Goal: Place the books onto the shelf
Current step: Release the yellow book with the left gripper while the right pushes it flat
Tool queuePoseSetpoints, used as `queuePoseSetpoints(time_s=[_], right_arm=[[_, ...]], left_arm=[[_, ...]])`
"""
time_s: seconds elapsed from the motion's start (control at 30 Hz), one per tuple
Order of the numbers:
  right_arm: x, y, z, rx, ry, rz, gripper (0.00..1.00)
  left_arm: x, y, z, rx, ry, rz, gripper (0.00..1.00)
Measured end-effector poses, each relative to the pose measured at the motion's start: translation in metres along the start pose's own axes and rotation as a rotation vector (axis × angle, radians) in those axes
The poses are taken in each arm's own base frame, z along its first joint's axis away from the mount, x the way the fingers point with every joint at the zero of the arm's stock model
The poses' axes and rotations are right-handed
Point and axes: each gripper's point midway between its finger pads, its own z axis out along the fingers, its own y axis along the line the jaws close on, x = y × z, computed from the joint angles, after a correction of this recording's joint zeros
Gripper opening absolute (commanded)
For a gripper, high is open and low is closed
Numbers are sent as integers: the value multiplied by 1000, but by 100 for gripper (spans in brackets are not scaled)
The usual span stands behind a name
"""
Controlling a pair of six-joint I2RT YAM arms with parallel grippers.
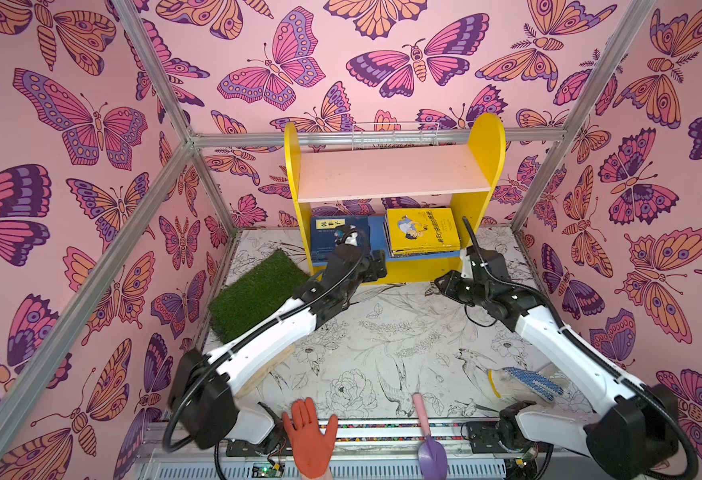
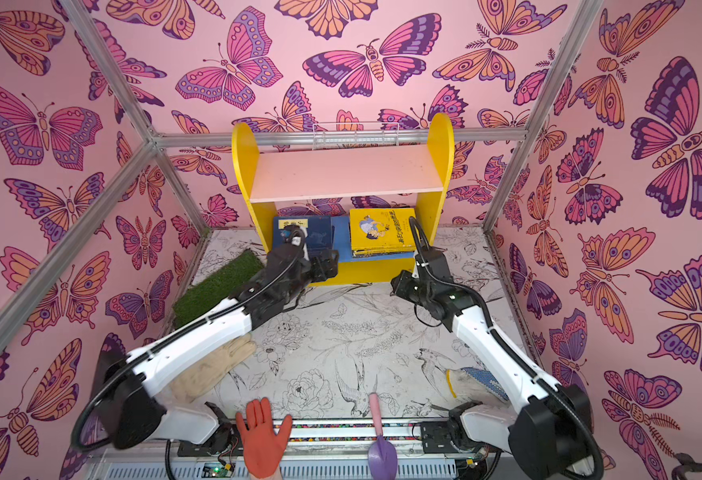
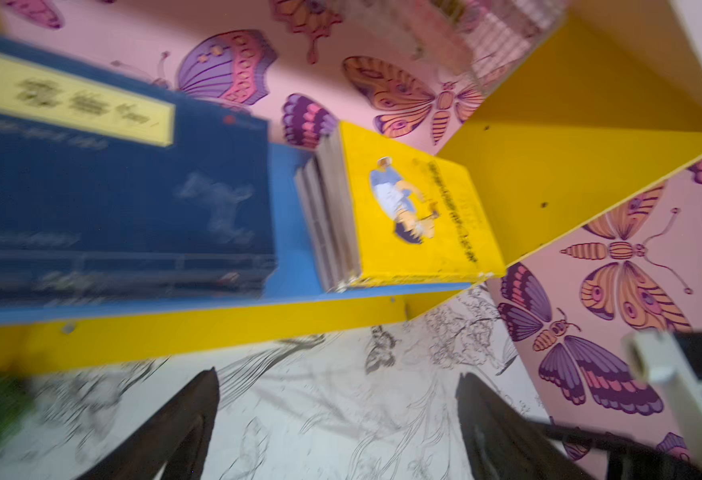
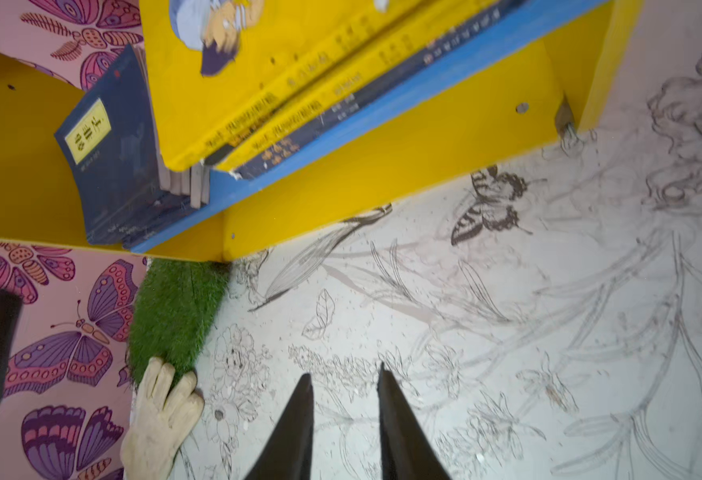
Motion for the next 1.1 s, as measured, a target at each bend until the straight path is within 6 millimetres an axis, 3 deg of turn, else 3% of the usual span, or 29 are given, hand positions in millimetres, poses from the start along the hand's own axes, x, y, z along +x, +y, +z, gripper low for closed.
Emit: queuePoseSetpoints(time_s=[0.07, 0.2, 0.3, 0.53, 0.77, 1.1], right_arm=[[-17, 8, 15, 22, -3, -18, 20], [-40, 15, 45, 69, 2, -37, 18], [-47, 14, 64, 101, 14, -43, 18], [-56, 9, 81, 137, 34, -32, 17], [-73, 2, 80, 143, 10, -9, 17], [-71, 5, 83, 114, 31, 2, 17]], left_arm=[[24, 41, -8, -91, 34, -45, 90], [102, 131, -32, -315, 167, -119, 89], [130, 167, -54, -415, 213, -161, 89], [111, 174, -69, -437, 127, -220, 90], [114, 176, -66, -453, 139, -217, 90], [116, 177, -64, -460, 147, -214, 90]])
